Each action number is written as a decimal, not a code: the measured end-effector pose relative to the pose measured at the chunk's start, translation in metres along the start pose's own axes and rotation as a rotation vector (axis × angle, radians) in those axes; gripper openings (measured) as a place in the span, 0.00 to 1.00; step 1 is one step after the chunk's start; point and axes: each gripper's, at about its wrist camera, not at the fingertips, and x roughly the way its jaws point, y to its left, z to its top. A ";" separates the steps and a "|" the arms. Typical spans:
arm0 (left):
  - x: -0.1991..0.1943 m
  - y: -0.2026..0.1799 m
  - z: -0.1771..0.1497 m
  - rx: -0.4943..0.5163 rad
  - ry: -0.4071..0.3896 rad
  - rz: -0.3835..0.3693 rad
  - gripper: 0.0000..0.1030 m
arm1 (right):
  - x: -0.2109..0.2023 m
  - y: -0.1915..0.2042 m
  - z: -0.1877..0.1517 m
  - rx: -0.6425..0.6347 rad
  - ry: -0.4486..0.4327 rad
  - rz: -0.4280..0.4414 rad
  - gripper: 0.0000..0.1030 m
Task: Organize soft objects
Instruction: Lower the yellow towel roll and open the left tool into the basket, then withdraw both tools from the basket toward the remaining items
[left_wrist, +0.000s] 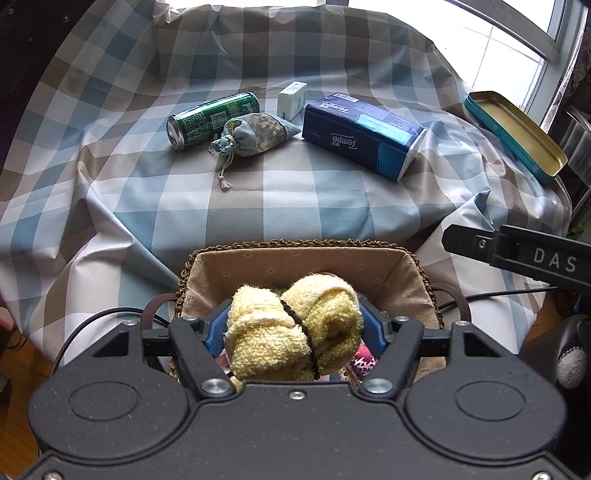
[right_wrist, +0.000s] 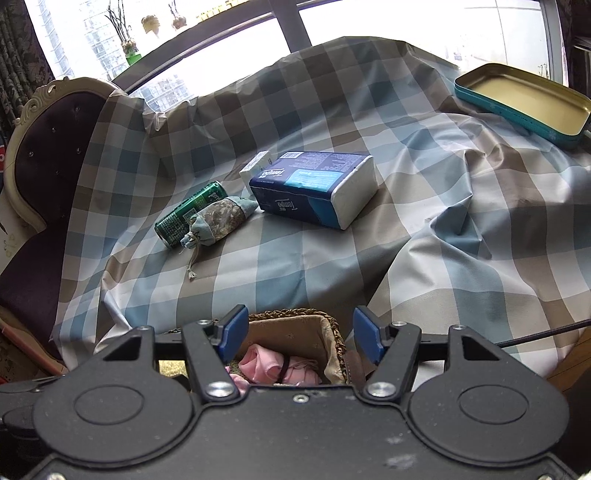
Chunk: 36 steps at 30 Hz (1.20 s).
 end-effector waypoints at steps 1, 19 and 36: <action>-0.001 0.002 -0.002 0.002 0.002 0.003 0.63 | 0.001 0.001 -0.001 -0.001 0.002 0.002 0.61; -0.003 0.026 -0.008 -0.048 -0.003 0.026 0.80 | 0.000 0.011 -0.006 -0.029 0.024 0.038 0.61; -0.002 0.025 -0.007 -0.053 -0.026 0.113 0.80 | 0.004 0.012 -0.009 -0.036 0.046 0.036 0.61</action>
